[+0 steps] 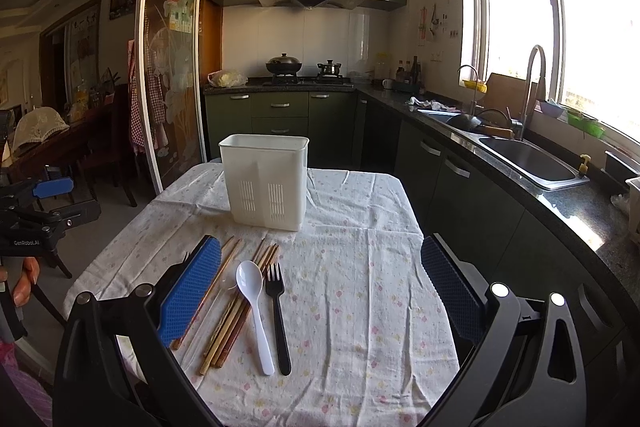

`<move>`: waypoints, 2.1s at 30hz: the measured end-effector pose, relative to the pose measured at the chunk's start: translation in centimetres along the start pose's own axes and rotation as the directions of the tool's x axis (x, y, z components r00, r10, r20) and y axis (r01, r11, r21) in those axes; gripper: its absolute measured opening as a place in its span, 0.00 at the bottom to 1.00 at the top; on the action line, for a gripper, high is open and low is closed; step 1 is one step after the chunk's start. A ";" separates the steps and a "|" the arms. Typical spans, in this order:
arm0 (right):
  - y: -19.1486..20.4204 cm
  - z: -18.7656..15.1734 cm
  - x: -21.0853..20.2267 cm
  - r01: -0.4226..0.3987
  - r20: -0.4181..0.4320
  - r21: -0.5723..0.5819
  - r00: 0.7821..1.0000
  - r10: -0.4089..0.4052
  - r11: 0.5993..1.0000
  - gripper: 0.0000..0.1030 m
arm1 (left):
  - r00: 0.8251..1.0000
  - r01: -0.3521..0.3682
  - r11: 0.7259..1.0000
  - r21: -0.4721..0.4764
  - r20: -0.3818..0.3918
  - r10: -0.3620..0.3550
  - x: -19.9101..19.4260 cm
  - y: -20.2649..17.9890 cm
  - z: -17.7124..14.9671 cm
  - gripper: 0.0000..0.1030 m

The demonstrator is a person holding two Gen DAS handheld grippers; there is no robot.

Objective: Organize utensils
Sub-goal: 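Grasp the black fork with the left gripper while the right gripper grasps the other black fork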

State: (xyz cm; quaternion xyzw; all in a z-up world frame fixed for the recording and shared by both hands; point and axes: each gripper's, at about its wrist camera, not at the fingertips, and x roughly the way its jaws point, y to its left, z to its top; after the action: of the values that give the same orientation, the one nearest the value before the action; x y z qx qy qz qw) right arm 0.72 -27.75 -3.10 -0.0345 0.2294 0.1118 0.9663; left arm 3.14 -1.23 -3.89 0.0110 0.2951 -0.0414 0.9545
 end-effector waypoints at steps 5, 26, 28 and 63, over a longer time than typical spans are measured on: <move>-0.4 -0.6 3.2 -0.068 -0.126 0.026 0.989 0.071 0.997 0.96 | 0.987 0.020 0.999 -0.036 -0.156 -0.026 4.1 0.5 -0.1 0.94; -2.6 -2.2 12.2 -0.148 -0.381 0.153 0.904 0.196 0.977 0.63 | 0.835 -0.042 0.998 -0.041 -0.550 0.012 17.3 0.9 -3.6 0.46; -2.5 -2.1 12.2 -0.152 -0.381 0.146 0.903 0.198 0.977 0.63 | 0.838 -0.044 0.998 -0.036 -0.546 0.017 17.1 0.8 -3.7 0.46; 0.2 -2.5 18.8 -0.319 -0.550 0.112 0.769 0.326 0.941 0.29 | 0.859 0.025 0.996 -0.086 -0.508 -0.065 14.0 0.0 -1.9 0.08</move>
State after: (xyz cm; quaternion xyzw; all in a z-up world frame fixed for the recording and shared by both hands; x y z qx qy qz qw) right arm 15.92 -24.13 -13.85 -0.0204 0.5060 0.2592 0.8224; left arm 13.56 -2.15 -13.39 -0.0217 0.5388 -0.0479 0.8408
